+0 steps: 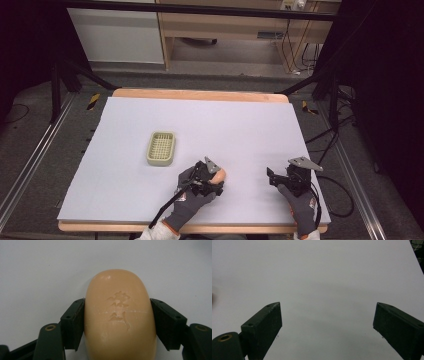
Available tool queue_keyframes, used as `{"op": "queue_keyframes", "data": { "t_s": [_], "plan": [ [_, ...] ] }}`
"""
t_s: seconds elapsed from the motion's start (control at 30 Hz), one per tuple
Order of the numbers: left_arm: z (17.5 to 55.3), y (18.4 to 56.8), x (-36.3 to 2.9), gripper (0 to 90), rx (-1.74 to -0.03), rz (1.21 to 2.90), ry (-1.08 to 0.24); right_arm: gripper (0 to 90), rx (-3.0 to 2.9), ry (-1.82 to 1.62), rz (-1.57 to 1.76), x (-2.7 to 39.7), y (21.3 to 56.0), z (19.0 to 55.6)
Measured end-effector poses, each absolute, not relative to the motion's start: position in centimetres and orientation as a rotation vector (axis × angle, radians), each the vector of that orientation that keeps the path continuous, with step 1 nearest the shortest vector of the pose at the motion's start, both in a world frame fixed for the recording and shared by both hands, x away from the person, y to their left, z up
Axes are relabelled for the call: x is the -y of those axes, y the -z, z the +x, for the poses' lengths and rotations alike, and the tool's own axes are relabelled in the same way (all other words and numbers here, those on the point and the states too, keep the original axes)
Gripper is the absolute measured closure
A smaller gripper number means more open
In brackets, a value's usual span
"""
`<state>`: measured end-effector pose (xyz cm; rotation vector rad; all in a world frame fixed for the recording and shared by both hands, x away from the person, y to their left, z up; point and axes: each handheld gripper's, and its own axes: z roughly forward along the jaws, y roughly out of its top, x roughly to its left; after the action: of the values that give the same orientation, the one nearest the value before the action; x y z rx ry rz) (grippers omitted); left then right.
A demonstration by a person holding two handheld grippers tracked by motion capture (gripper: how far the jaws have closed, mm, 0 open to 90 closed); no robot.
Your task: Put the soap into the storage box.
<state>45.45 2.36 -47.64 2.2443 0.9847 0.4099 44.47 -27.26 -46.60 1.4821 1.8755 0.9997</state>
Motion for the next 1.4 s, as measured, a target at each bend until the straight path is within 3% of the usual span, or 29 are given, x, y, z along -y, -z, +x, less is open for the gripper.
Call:
{"op": "queue_keyframes", "data": {
  "t_s": [0.9,1.4],
  "plan": [
    [45.1,44.7,-3.8,31.6,-0.947,2.21,-0.409,8.6,-1.87,-1.007,1.485,27.3,46.5,44.4],
    [45.1,42.6,-6.6,31.6,-0.966,2.172,-0.44,8.5,-1.869,-1.0,1.479,27.3,46.6,44.4]
  ]
}}
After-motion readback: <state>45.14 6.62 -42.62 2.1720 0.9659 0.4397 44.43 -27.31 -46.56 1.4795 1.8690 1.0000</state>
